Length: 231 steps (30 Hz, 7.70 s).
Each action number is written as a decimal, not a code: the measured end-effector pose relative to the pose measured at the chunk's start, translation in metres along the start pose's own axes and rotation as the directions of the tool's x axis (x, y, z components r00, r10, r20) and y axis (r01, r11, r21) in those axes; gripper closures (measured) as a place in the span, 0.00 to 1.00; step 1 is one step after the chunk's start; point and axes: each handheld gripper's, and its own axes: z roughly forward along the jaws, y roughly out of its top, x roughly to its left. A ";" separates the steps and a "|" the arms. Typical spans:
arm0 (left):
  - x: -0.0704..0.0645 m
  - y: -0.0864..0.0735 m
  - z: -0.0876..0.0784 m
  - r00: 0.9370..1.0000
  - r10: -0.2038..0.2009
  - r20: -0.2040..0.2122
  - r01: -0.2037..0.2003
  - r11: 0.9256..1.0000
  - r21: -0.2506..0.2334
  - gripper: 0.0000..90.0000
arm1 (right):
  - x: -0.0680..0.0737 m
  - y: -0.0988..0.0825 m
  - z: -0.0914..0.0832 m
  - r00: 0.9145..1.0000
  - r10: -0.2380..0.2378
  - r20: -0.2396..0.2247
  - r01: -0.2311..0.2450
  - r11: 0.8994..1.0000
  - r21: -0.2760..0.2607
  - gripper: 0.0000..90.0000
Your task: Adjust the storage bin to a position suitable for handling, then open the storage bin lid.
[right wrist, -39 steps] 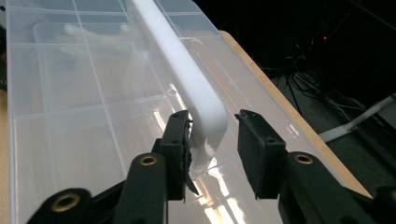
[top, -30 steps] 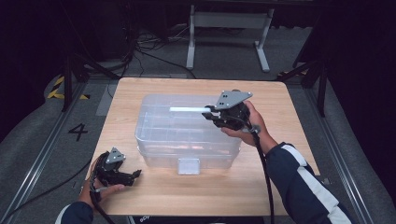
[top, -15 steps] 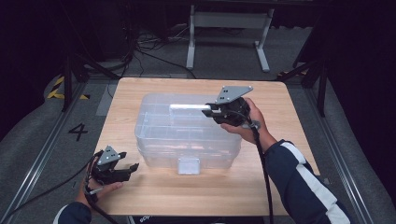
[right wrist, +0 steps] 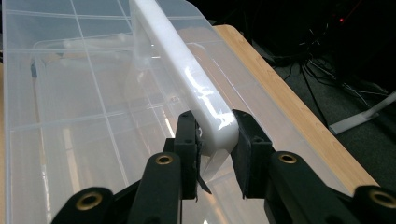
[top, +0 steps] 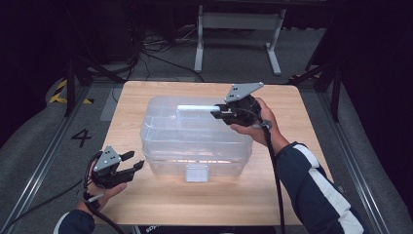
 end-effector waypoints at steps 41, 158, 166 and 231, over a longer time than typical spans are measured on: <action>-0.005 0.029 0.004 0.997 0.028 0.066 -0.023 0.997 -0.073 0.95 | -0.012 0.015 -0.002 1.000 -0.007 0.029 0.006 1.000 0.020 0.79; 0.008 -0.036 -0.001 0.999 0.043 0.024 -0.046 0.985 0.166 0.66 | 0.023 -0.118 -0.050 0.903 0.178 0.391 -0.020 0.926 -0.377 0.75; 0.007 -0.051 0.008 0.997 0.032 0.067 -0.046 0.975 0.219 0.58 | 0.015 -0.111 -0.046 0.892 0.211 0.399 -0.039 0.917 -0.396 0.73; 0.011 -0.056 0.032 0.999 -0.011 0.039 0.002 0.972 0.237 0.19 | -0.055 -0.060 -0.018 0.813 0.336 0.476 -0.142 0.906 -0.398 0.81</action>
